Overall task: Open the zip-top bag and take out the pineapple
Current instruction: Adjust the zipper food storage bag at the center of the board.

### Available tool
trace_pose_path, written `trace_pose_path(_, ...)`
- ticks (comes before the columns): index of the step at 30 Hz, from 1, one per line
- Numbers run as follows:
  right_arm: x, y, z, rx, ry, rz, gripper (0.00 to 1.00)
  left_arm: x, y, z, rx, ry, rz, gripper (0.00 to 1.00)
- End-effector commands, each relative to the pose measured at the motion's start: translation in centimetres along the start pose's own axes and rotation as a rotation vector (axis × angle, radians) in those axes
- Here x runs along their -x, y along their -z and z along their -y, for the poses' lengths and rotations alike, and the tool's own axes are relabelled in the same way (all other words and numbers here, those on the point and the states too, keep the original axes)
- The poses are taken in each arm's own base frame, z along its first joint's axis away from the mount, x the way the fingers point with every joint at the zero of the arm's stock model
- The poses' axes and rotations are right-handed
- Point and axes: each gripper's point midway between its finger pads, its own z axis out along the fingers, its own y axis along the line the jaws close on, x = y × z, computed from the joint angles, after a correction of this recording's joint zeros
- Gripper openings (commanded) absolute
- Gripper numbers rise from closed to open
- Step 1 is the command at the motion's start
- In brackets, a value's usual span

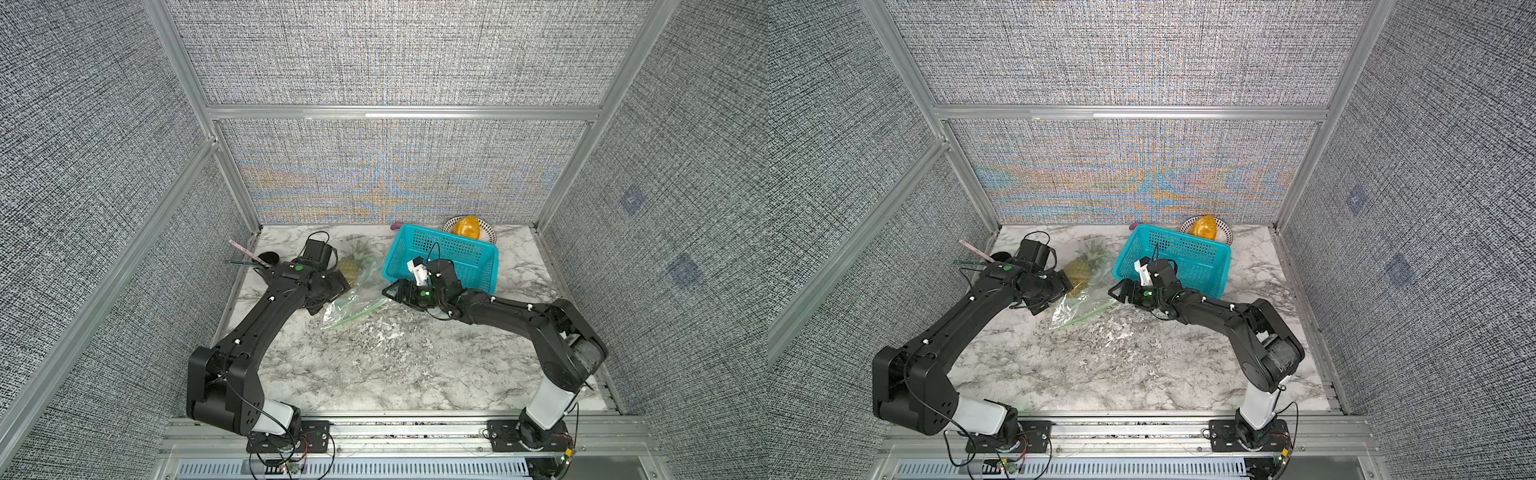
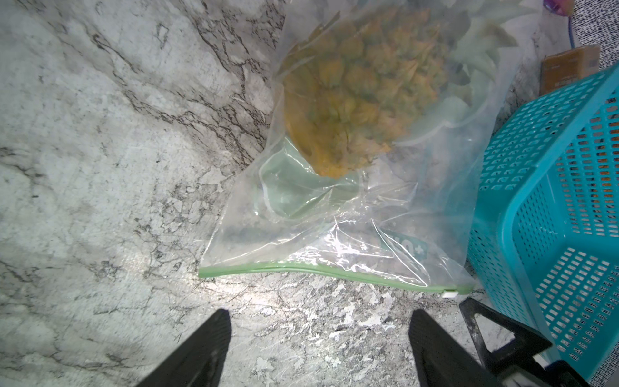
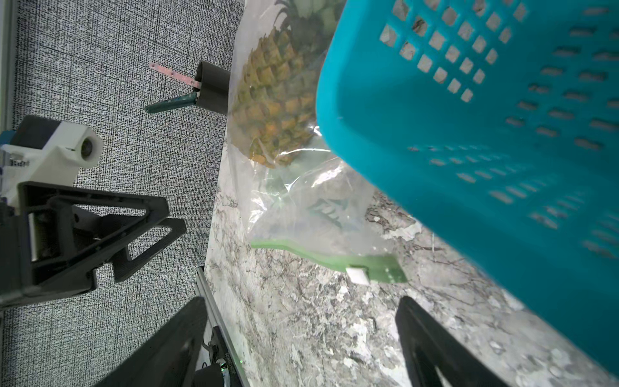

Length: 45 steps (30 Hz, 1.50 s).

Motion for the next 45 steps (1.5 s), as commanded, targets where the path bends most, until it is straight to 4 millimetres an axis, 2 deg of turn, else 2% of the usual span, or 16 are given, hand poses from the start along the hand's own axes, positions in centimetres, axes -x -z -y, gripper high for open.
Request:
trace_pose_path(1,0.7,-0.6,0.1,0.014,0.014,0.017,0.91,0.0,-0.1,0.6,-0.021,0.012,-0.009,0.85)
trace_pose_path(8,2.4,-2.8,0.0,0.049,0.03,0.034,0.88,-0.1,0.1,0.2,-0.002,0.06,-0.002,0.87)
trace_pose_path(12,2.8,-3.5,-0.4,0.095,0.002,0.05,0.73,-0.6,0.3,0.1,-0.025,0.127,0.001,0.89)
trace_pose_path(17,2.2,-4.0,-0.7,0.114,-0.009,0.049,0.55,-1.6,-0.2,0.5,-0.104,0.24,-0.012,0.89)
trace_pose_path(25,1.1,-4.4,-1.4,0.137,-0.013,0.019,0.3,-2.9,-1.4,2.4,-0.263,0.399,-0.008,0.89)
trace_pose_path(31,0.8,-3.6,-2.0,0.163,-0.083,0.022,0.23,-4.5,-2.6,3.9,-0.373,0.54,-0.021,0.89)
trace_pose_path(35,0.5,-3.2,-2.7,0.193,-0.125,0.021,0.18,-4.8,-2.3,4.9,-0.395,0.548,-0.008,0.89)
trace_pose_path(40,0.2,-3.2,-3.9,0.257,-0.179,0.015,0.13,-5.1,-3.1,5.5,-0.386,0.553,-0.011,0.86)
trace_pose_path(45,-0.2,-3.5,-4.8,0.292,-0.212,-0.004,0.07,-5.3,-3.8,6.1,-0.395,0.565,-0.005,0.78)
